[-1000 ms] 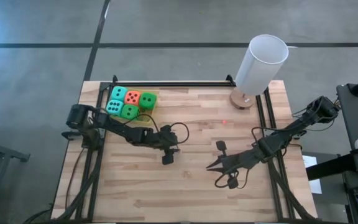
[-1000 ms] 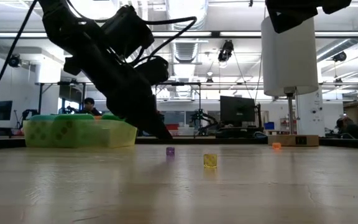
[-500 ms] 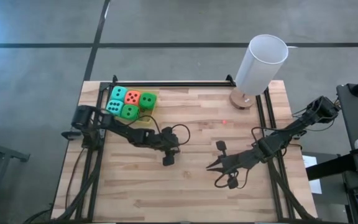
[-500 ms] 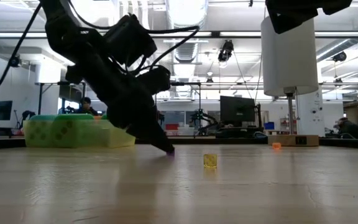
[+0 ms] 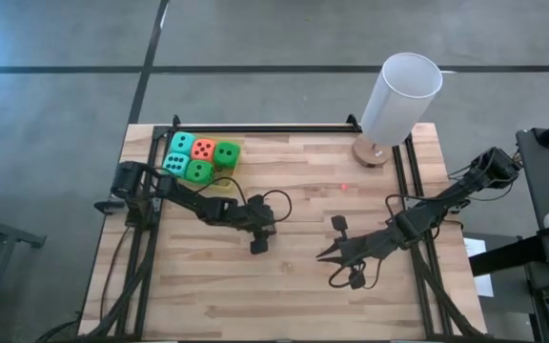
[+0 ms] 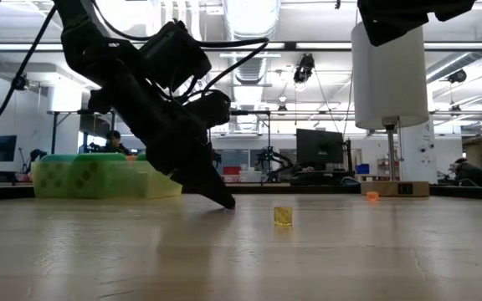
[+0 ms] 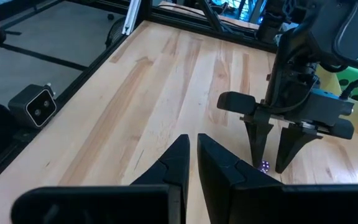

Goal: Pick & Place Dice
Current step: Put the violet small die into the yellow container

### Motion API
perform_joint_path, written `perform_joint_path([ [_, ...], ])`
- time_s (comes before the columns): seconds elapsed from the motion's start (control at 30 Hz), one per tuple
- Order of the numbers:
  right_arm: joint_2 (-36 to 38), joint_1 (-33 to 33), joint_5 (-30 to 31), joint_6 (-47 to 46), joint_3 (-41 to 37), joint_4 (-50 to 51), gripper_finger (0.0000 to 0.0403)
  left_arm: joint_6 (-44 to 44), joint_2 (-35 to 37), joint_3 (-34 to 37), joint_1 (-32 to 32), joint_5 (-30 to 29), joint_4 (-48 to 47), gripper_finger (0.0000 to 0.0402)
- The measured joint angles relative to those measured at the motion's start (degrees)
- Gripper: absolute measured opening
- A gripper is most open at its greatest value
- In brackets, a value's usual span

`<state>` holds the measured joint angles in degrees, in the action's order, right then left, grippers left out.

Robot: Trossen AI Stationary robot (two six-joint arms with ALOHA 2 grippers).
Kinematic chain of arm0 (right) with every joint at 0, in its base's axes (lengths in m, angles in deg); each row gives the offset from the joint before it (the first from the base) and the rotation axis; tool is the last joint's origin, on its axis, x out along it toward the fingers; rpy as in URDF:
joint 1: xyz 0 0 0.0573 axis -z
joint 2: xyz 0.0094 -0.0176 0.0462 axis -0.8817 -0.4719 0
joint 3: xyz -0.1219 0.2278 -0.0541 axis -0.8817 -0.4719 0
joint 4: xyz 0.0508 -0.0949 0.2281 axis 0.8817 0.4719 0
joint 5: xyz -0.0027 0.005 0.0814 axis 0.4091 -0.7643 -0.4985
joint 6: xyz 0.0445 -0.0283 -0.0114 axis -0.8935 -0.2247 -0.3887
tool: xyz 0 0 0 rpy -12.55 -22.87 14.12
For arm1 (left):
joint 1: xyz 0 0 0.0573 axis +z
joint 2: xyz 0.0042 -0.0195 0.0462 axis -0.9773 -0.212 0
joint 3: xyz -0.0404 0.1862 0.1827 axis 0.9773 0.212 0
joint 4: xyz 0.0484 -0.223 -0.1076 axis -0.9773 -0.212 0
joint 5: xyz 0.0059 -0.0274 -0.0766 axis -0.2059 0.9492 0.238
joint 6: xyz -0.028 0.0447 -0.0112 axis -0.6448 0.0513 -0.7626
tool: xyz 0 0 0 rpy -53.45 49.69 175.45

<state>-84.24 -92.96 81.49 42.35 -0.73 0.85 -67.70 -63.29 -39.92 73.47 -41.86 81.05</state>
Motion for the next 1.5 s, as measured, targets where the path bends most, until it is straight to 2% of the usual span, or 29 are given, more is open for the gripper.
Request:
perform_joint_path([
  [0.13,0.0,0.0,0.0,0.0,0.0,0.0,0.0028,0.0,0.0,0.0,0.0,0.0,-0.1,0.0166],
  [0.63,0.0,0.0,0.0,-0.2,0.0,0.0,0.0028,0.8,0.0,0.0,-0.1,-0.4,-1.0,0.0049],
  [0.87,0.0,0.0,0.0,-0.2,0.0,0.0,0.0028,0.8,0.3,0.0,-0.1,-0.8,-1.2,0.0045],
  [1.07,0.0,0.0,0.0,-0.2,0.1,-0.1,0.0028,0.6,4.6,0.1,-0.2,-1.3,-2.7,0.0045],
  [1.23,0.0,0.0,0.0,-0.5,0.1,-0.1,0.0028,0.5,11.8,0.1,-0.2,-6.2,-9.2,0.0045],
  [1.33,0.0,0.0,0.0,-0.5,0.1,-0.2,0.0028,-0.1,17.1,0.1,-0.2,-11.6,-14.7,0.0045],
  [1.5,0.0,0.0,0.0,-0.5,0.1,-0.1,0.0028,-6.1,26.0,0.1,-0.1,-22.8,-26.3,0.0045],
])
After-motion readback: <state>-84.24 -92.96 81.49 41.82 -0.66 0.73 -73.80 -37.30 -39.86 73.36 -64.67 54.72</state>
